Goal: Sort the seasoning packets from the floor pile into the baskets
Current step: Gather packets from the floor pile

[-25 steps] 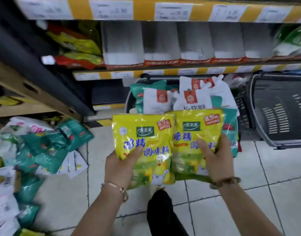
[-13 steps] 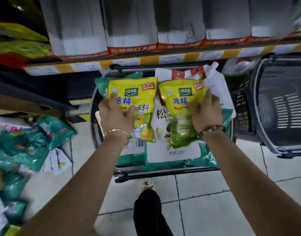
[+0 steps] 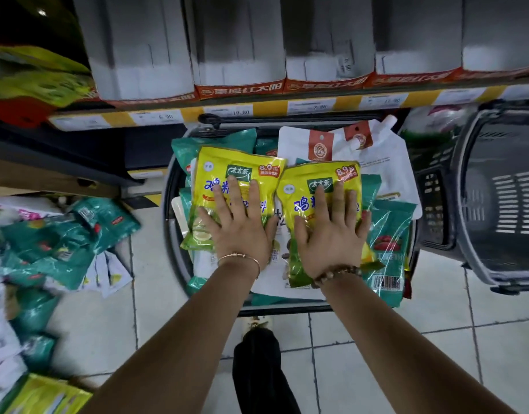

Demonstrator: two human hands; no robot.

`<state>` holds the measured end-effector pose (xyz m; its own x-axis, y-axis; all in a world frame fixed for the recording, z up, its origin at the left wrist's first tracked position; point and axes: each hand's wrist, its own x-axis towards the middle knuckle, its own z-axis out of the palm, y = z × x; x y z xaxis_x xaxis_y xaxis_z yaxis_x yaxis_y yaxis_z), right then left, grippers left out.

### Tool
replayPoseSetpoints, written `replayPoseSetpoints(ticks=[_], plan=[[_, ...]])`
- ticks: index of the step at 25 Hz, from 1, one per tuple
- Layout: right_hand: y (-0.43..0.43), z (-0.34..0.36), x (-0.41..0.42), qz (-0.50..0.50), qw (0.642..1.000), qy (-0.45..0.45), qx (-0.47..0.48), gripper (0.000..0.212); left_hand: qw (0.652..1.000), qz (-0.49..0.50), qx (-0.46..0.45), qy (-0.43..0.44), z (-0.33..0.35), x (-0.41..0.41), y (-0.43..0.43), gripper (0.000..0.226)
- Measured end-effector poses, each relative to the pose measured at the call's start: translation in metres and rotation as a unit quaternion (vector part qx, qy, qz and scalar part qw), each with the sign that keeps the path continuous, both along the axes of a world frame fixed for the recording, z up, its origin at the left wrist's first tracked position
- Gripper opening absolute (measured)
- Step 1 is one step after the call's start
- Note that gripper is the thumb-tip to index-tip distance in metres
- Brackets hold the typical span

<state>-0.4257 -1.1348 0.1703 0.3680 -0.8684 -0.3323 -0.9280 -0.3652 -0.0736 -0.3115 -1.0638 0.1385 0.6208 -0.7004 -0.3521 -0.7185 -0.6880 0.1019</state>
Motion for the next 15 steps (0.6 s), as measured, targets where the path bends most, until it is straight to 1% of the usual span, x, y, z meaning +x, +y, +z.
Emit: replayPoseSetpoints(ticks=[4,8,10,12,15], plan=[[-0.003,-0.002,0.0,0.0,1.0,0.008,-0.006,0.073,1.0,-0.006,0.011,0.01,0.002,-0.001,-0.003,0.07],[-0.007,0.001,0.001,0.014,0.999,0.04,0.018,0.074,0.997,-0.015,0.018,0.071,0.013,0.007,-0.004,0.071],[-0.011,0.008,0.0,0.018,0.998,0.053,0.032,0.071,0.992,-0.016,-0.006,0.124,0.025,0.017,-0.001,0.072],[-0.011,0.02,0.003,0.023,0.998,0.05,0.034,0.064,0.985,0.004,-0.05,0.165,0.04,0.025,0.012,0.071],[0.001,0.039,0.015,0.063,0.998,0.026,0.013,0.059,0.974,0.059,-0.115,0.188,0.06,0.035,0.041,0.064]])
